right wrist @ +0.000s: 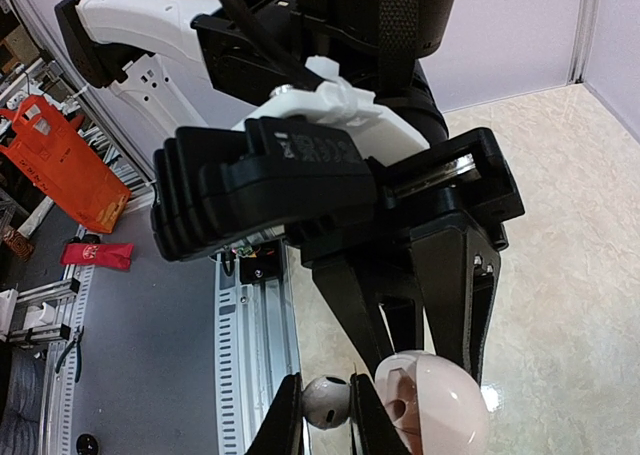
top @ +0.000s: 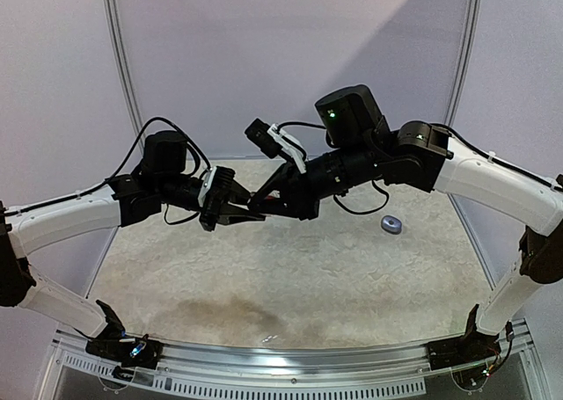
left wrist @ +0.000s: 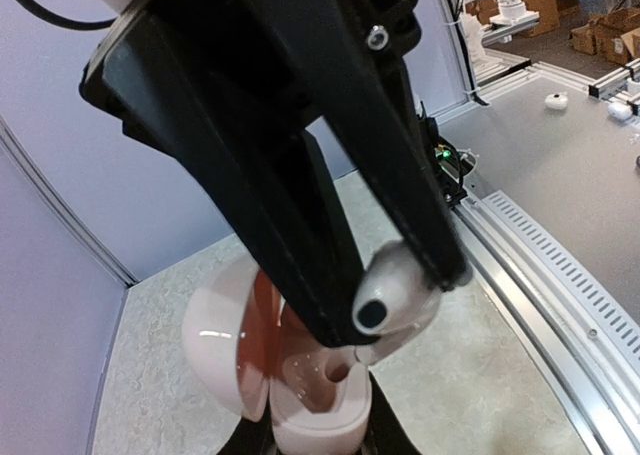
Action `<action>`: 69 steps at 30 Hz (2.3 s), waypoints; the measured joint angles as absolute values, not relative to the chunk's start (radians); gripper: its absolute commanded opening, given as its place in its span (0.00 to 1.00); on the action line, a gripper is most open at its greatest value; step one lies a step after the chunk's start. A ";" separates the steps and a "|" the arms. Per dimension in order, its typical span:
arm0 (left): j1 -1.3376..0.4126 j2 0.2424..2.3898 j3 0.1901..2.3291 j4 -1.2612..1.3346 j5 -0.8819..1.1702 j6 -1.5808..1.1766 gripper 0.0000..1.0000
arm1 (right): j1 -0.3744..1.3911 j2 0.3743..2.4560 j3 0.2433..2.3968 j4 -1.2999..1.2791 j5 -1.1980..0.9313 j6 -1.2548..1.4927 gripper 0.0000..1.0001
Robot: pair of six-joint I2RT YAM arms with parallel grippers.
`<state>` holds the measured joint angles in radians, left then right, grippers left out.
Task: Insert the wireless bluetooth earbuds into the charging case
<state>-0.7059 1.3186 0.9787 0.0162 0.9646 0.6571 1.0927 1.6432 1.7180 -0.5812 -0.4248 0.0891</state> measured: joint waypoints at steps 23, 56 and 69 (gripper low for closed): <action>-0.706 1.319 0.974 0.022 0.980 0.653 0.00 | 1.086 1.652 1.740 -0.583 -0.421 0.089 0.00; -0.706 1.319 0.967 0.040 0.995 0.583 0.00 | 1.064 1.652 1.719 -0.574 -0.446 0.126 0.04; -0.701 1.319 0.966 0.040 1.034 0.458 0.00 | 1.058 1.652 1.719 -0.564 -0.457 0.135 0.07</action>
<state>-0.7010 1.3186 0.9657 0.0402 1.0344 0.4580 1.0580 1.6516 1.7191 -0.5636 -0.4568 0.1352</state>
